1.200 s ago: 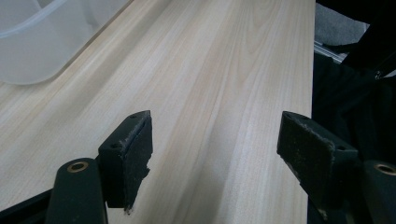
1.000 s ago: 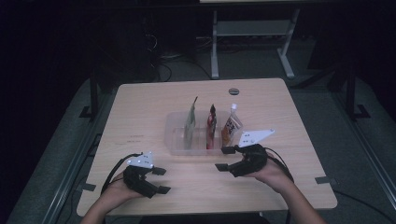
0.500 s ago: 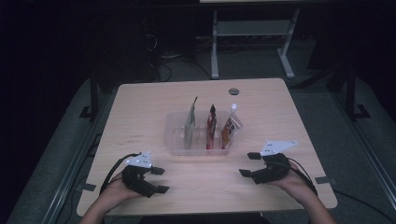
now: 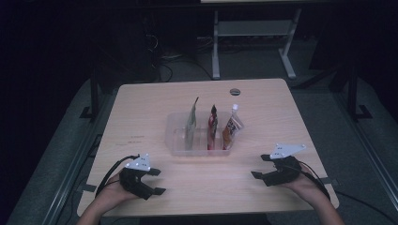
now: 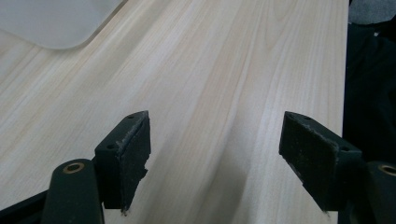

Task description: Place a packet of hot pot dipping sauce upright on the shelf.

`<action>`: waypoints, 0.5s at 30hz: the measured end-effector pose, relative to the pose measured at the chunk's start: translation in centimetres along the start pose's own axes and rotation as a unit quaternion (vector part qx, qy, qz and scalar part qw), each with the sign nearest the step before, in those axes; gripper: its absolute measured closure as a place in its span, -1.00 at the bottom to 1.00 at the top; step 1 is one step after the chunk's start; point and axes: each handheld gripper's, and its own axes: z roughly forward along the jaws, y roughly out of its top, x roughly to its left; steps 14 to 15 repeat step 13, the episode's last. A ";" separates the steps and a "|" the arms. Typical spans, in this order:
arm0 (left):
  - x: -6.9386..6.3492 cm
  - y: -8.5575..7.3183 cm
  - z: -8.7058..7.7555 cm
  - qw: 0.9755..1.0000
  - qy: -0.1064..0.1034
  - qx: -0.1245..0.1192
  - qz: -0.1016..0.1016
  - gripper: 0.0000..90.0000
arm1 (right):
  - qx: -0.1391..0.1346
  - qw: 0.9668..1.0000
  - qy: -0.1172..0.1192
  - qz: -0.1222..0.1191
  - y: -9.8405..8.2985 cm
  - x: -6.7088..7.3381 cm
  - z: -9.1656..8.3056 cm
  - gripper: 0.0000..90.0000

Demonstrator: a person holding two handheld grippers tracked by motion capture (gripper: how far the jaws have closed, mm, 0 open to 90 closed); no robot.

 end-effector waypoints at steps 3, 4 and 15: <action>0.0 0.0 0.0 1.000 0.002 0.000 0.004 -0.45 | 0.006 1.000 -0.001 -0.003 -0.1 0.0 0.1 -0.47; 0.0 0.0 -0.1 1.000 0.002 0.001 0.006 -0.45 | 0.007 1.000 -0.001 -0.003 -0.1 0.0 0.1 -0.47; 0.0 0.1 0.0 1.000 -0.001 0.002 0.004 -0.46 | 0.000 1.000 0.000 -0.006 0.0 0.0 0.0 -0.50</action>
